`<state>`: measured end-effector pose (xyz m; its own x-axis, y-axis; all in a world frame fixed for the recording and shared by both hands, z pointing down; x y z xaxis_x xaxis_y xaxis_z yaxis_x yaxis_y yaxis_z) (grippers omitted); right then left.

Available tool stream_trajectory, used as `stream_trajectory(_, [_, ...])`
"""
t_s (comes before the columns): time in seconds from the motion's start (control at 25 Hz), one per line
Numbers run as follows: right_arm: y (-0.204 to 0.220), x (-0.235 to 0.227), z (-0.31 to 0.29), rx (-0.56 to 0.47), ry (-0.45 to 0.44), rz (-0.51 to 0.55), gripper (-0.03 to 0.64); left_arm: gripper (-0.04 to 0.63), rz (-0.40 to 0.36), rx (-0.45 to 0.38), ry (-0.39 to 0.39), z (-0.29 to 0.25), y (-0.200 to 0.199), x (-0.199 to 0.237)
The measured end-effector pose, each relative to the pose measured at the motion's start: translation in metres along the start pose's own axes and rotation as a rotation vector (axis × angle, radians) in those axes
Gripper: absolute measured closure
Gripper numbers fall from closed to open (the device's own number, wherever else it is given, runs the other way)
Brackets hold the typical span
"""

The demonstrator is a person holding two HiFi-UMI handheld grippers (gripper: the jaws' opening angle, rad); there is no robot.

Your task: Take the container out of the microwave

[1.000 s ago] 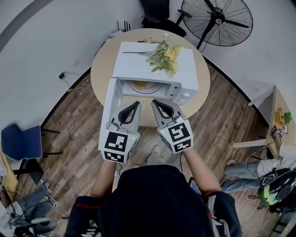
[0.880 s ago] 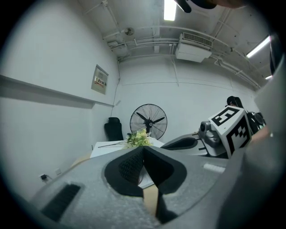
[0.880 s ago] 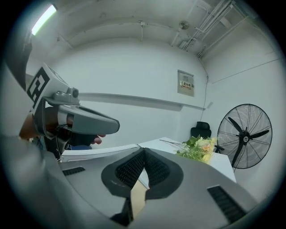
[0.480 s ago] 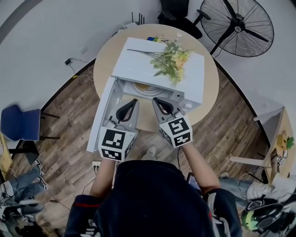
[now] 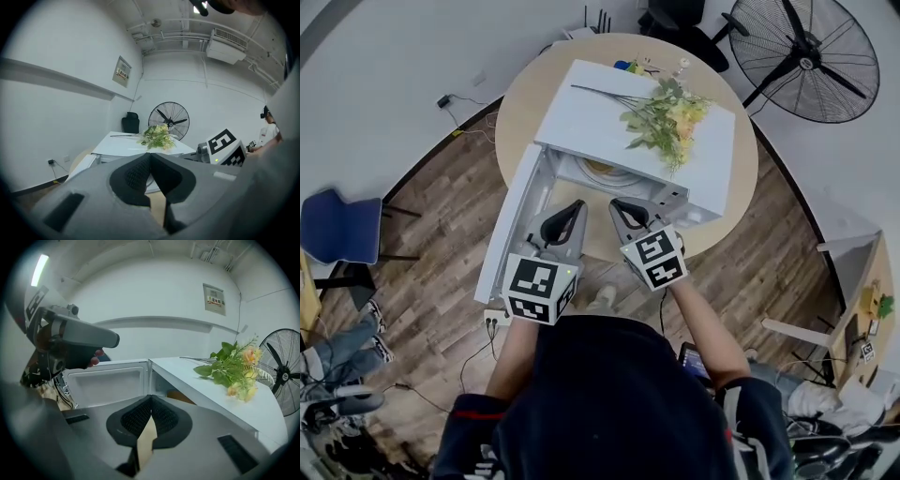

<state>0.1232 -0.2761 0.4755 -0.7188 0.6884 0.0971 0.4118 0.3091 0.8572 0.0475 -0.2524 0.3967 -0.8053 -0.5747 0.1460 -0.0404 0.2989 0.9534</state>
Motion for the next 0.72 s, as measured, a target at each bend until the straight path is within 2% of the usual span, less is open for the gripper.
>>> stream_trajectory(0.28, [0.019, 0.011, -0.031, 0.157, -0.009, 0.037, 0.612, 0.581, 0.013, 0.041, 0.042, 0.001, 0.014, 0.016])
stream_trajectory(0.44, [0.028, 0.015, -0.050, 0.230, -0.019, 0.105, 0.612, 0.581, 0.008, 0.074, 0.051, 0.001, 0.023, 0.029])
stream_trajectory(0.56, [0.037, 0.015, -0.067, 0.295, -0.014, 0.164, 0.612, 0.581, -0.045, 0.106, 0.051, 0.002, 0.033, 0.038])
stream_trajectory(0.72, [0.049, 0.012, -0.090, 0.370, -0.009, 0.251, 0.612, 0.581, -0.040, 0.130, 0.065, 0.000, 0.043, 0.046])
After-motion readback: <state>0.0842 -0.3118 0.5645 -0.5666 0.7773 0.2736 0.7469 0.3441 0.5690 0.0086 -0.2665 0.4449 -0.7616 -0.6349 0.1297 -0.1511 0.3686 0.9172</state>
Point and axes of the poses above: the fingertips, and each gripper's own axes: z backward along the fingers, x to its left, y out of its underside, the point moved 2 cm from there along z, backward along the fingers, and after that the axes turned 2 degrees about y, right-handed, at the moved point
